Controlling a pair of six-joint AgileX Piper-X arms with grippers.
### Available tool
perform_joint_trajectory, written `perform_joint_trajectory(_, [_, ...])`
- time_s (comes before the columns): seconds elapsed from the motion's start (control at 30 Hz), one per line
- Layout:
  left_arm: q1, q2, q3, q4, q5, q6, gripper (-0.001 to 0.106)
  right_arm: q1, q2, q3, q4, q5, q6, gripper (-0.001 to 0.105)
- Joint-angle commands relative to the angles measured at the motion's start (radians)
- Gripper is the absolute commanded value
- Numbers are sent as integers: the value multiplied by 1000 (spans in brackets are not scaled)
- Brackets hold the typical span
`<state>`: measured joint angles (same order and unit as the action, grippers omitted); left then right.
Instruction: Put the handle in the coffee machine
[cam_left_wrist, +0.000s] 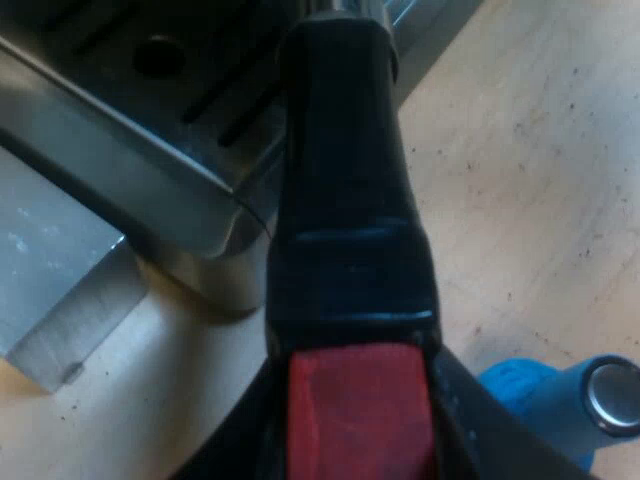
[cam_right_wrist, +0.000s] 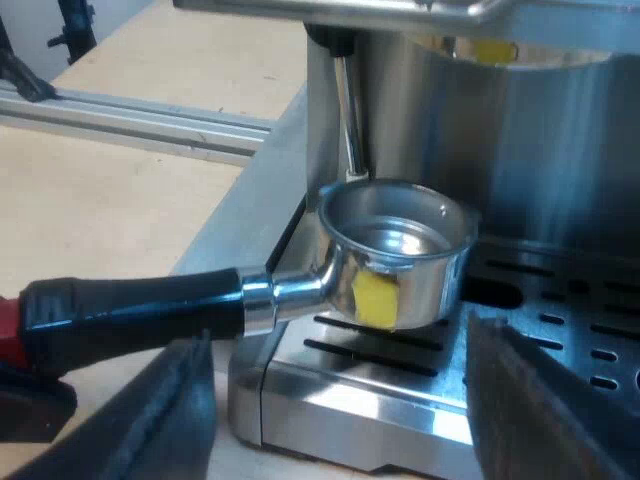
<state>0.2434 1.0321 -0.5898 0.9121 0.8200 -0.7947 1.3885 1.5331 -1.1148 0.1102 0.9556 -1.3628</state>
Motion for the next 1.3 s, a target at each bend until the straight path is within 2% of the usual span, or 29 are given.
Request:
perform_joint_trajectory(0.03, [-4, 35, -51, -22, 84, 19, 0, -15, 10, 41, -98, 6, -27, 56])
perform_joint_trajectory(0.2, [-17, 106, -108, -19, 107, 41, 0, -58, 13, 92, -205, 6, -38, 56])
perform_joint_trajectory(0.4, [-75, 177, -161, -33, 93, 57, 0, -110, 13, 98, -251, 6, -138, 56])
perform_joint_trajectory(0.77, [-75, 183, -170, -103, 104, 53, 0, -117, 24, 98, -277, -38, -122, 56])
perform_joint_trajectory(0.87, [-75, 183, -170, -111, 107, 53, 0, -117, 68, 105, -366, -38, -130, 56])
perform_joint_trajectory(1.13, [-75, 183, -172, -137, 118, 53, 0, -117, 187, 105, -705, 38, -330, 56])
perform_joint_trajectory(1.3, [-78, 183, -172, -137, 123, 53, 0, -117, 207, 105, -765, 137, -393, 56])
